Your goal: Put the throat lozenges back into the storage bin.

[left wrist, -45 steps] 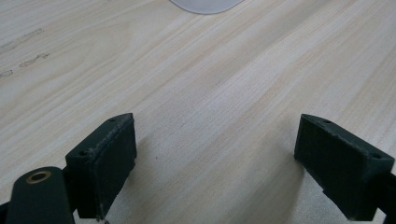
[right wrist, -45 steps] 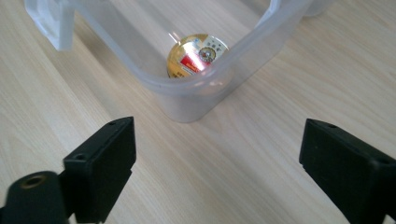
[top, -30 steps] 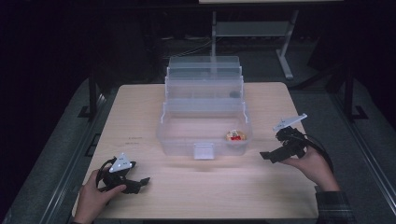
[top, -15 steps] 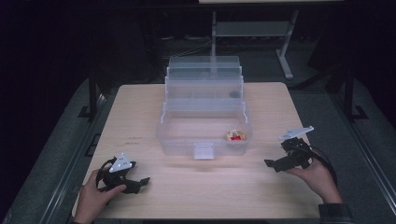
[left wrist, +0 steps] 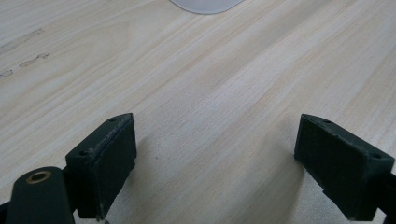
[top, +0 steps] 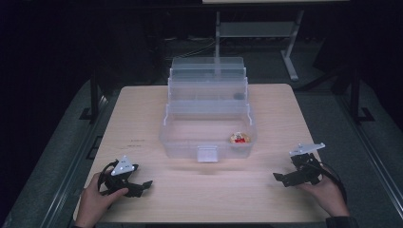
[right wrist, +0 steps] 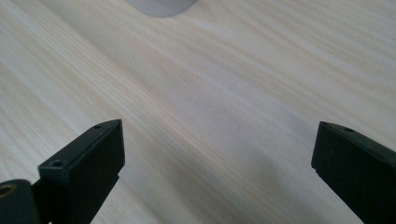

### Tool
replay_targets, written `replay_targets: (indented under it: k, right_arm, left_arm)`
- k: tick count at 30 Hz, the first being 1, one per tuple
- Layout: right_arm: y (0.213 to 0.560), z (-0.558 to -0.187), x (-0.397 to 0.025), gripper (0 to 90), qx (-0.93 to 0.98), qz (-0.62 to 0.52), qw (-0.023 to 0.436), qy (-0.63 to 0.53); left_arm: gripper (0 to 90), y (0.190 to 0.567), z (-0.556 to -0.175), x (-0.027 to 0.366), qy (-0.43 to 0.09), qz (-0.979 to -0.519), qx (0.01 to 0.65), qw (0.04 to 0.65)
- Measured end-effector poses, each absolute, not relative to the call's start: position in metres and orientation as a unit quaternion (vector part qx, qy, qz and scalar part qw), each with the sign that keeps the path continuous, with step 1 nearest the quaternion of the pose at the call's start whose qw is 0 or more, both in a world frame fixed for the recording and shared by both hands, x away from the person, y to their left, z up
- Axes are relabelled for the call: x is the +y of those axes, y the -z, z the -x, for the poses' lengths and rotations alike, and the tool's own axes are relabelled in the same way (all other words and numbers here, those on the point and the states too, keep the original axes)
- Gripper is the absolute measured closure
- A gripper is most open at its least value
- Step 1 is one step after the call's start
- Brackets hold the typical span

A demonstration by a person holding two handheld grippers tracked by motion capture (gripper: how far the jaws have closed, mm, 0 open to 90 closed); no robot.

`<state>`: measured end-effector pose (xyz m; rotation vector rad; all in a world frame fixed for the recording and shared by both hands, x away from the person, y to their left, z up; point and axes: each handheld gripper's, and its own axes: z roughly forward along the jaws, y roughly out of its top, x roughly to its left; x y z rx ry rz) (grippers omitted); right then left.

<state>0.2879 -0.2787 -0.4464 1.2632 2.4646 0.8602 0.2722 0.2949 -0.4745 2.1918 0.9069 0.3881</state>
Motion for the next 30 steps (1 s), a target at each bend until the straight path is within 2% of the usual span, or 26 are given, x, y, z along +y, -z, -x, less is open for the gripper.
replay_targets:
  k: [15,24,30]
  right_arm:
    - [0.474,-0.270,-0.290,1.3,0.829,-0.454,0.147,-0.291]
    - [0.484,-0.261,-0.296,0.1,0.808,-0.452,0.171,-0.337]
    - [0.484,-0.261,-0.296,0.1,0.808,-0.451,0.171,-0.337]
  left_arm:
    - [11.9,0.474,-0.272,0.295,-0.151,-0.851,0.352,0.361]
    - [12.0,0.474,-0.272,0.295,-0.151,-0.851,0.352,0.360]
    - [12.0,0.474,-0.272,0.295,-0.151,-0.851,0.351,0.360]
